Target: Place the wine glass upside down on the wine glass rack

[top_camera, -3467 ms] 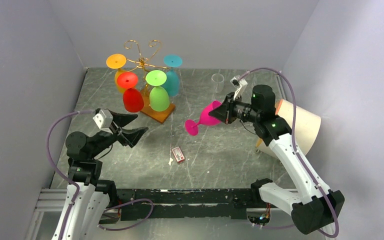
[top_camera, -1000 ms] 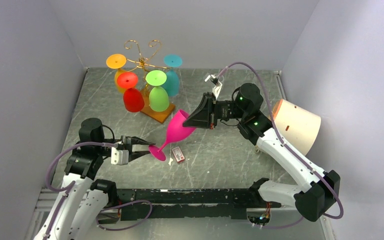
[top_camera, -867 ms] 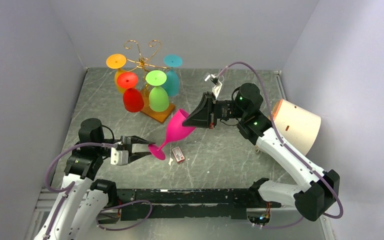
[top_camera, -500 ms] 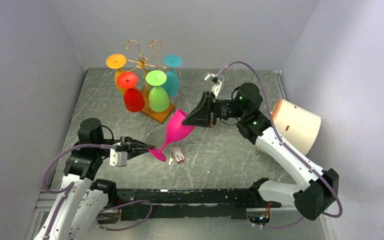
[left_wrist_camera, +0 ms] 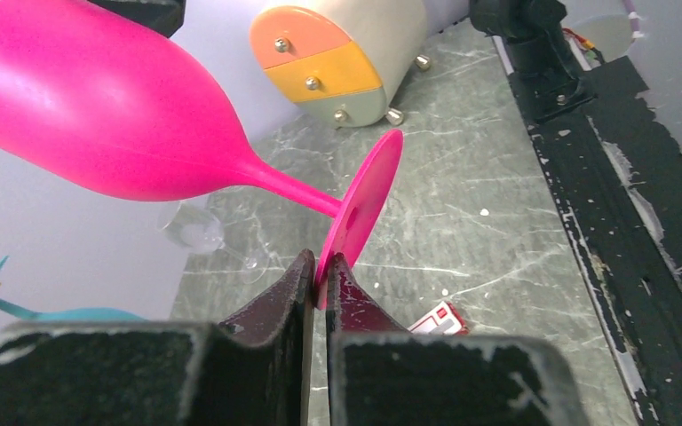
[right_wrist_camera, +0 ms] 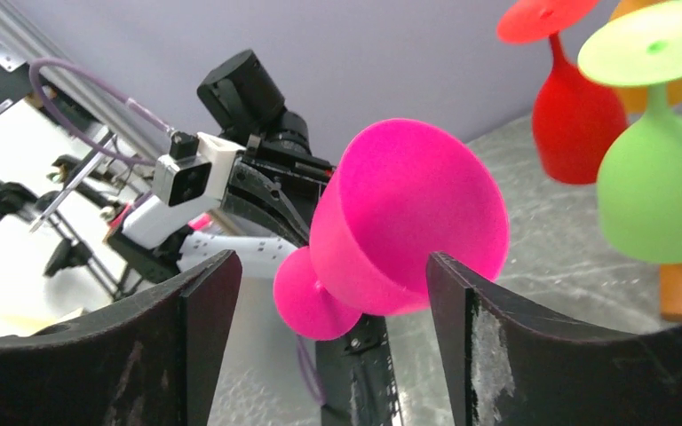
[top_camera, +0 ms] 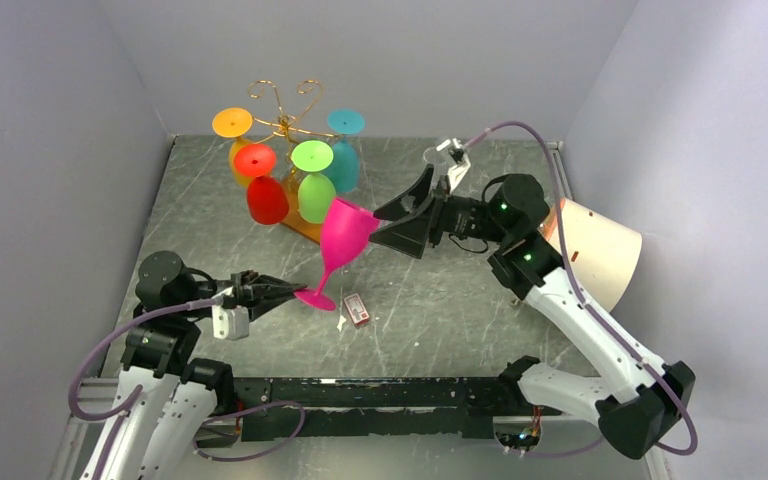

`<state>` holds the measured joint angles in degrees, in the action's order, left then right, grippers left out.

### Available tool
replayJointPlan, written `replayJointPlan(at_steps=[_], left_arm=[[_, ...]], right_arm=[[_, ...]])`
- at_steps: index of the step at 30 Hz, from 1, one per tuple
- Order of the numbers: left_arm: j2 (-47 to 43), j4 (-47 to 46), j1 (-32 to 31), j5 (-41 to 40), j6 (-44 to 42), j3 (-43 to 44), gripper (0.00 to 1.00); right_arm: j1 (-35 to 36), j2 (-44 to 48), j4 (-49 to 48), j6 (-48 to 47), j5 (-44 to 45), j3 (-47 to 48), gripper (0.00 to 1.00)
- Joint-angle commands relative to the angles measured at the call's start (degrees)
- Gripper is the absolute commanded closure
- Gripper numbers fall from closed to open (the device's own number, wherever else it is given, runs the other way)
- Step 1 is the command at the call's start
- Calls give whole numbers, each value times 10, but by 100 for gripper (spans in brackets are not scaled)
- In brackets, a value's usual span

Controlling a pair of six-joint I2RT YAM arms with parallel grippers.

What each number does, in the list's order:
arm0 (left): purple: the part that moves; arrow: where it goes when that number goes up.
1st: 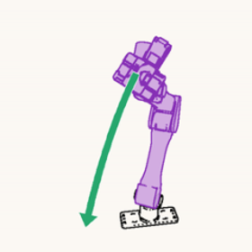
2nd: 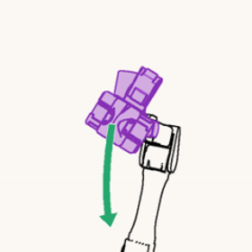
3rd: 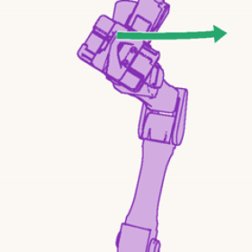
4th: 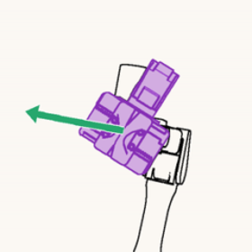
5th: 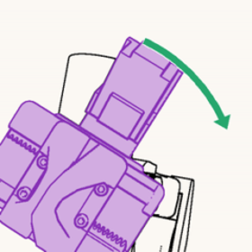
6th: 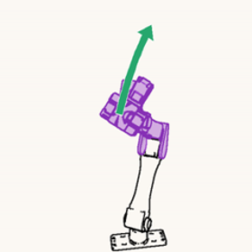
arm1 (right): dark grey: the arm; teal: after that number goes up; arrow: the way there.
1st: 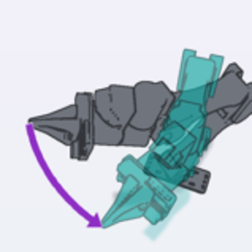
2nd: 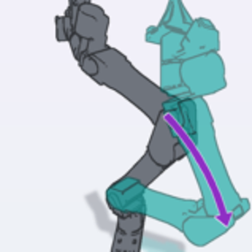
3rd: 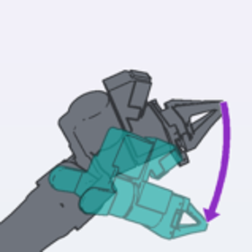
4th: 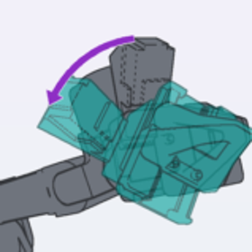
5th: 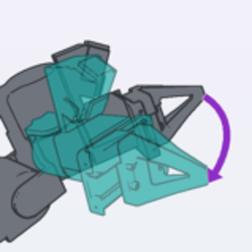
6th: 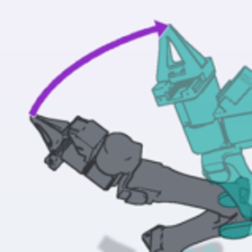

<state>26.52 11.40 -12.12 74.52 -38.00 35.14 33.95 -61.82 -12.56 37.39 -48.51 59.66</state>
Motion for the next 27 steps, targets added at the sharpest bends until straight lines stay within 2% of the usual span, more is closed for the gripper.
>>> replayJointPlan(at_steps=[1,5,10,13,15,18,23,27], left_arm=[[-2,-76,-1,-50,35,18,93],[6,-67,-1,-62,25,35,93],[12,-31,-1,-73,1,61,93],[10,-42,-1,-101,28,73,93],[7,-93,-1,-147,91,73,93],[18,-166,-1,-287,207,84,93],[66,-143,-1,-409,236,167,93],[93,-198,-1,-539,302,182,93]], right_arm=[[1,36,19,-28,58,-4,16],[0,53,18,-36,74,-12,1],[1,68,23,-44,88,-15,0],[1,72,37,-53,93,-10,0],[1,78,51,-60,100,-6,0],[1,91,60,-70,111,-9,0],[1,102,75,-85,128,-9,0],[1,109,105,-97,137,-3,0]])
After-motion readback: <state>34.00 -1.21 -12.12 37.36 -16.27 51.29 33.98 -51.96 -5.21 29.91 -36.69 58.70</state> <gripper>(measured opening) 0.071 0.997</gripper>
